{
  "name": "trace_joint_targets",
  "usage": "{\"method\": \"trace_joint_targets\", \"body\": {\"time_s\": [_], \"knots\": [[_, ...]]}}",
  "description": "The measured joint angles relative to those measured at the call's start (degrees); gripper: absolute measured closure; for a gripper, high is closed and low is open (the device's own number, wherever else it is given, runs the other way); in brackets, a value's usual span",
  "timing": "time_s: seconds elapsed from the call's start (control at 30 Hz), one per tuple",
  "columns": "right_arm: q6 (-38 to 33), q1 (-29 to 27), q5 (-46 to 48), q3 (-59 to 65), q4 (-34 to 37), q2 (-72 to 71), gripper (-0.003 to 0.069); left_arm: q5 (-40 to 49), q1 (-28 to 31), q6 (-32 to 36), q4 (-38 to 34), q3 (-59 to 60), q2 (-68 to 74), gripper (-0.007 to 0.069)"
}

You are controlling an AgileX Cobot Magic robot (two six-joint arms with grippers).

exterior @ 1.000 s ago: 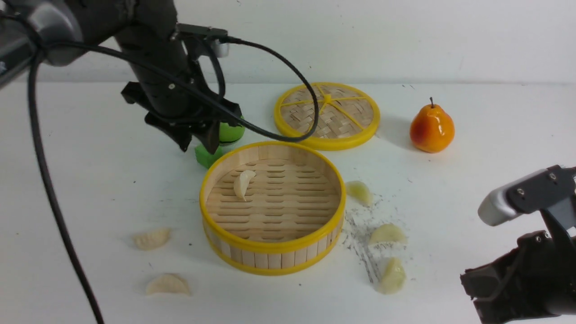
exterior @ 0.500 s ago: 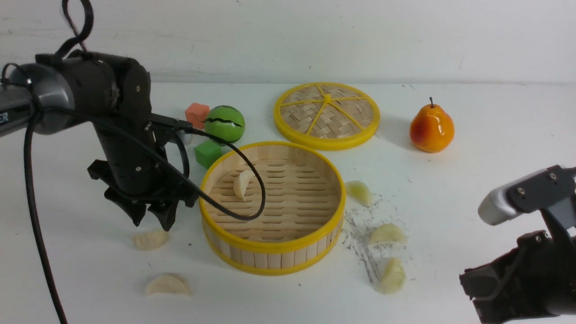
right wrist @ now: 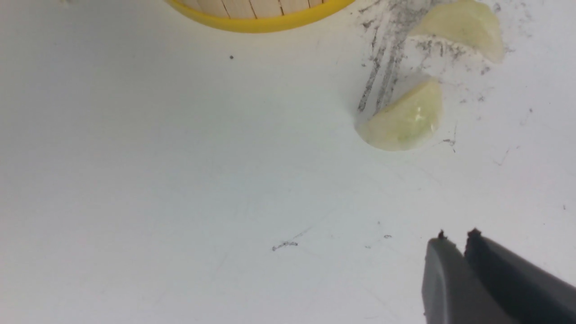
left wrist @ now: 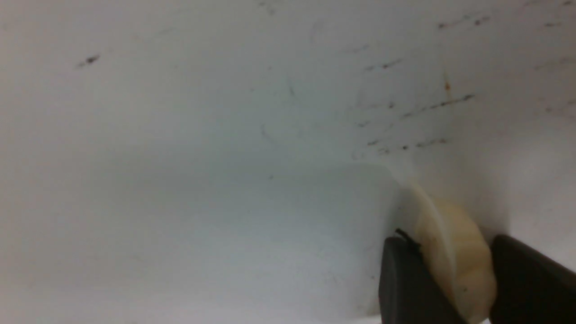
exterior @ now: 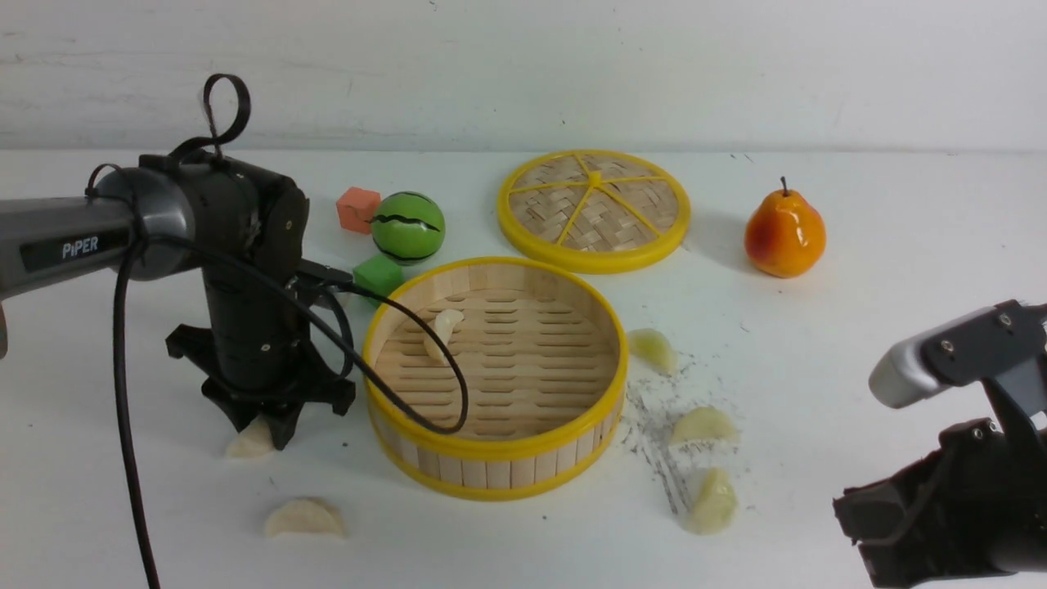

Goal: Put the dumplings into the steamer on the white table.
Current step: 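Reach for and grasp a dumpling on the table with the left gripper, then place the dumpling into the bamboo steamer basket with the left gripper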

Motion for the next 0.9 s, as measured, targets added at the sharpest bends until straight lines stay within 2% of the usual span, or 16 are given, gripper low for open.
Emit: {"method": "trace_joint_targets", "body": {"time_s": [0.13, 0.37, 0.47, 0.6, 0.73, 0.9], "knots": [[0.0, 0.0, -0.2, 0.0, 0.0, 0.0, 0.0592, 0.4, 0.0, -4.4, -0.4, -0.1, -0.3, 0.0427], [0.0, 0.0, -1.2, 0.0, 0.1, 0.0, 0.0583, 2.8, 0.0, -5.6, -6.6, -6.1, -5.7, 0.0427], [0.0, 0.0, -1.9, 0.0, 0.2, 0.1, 0.0582, 1.2, -0.2, -5.0, -19.3, -12.5, -8.7, 0.0427], [0.0, 0.0, -2.0, 0.0, 0.3, 1.9, 0.0582, -6.2, -2.7, -0.4, -30.7, -14.4, -8.2, 0.0427], [0.0, 0.0, -1.9, 0.0, 1.4, 3.8, 0.0578, -11.6, -6.6, 1.4, -32.7, -14.4, -4.7, 0.0427], [0.0, 0.0, -1.6, 0.0, 2.6, 4.6, 0.0573, -16.1, -9.5, 0.1, -31.0, -14.4, 1.2, 0.0427]]}}
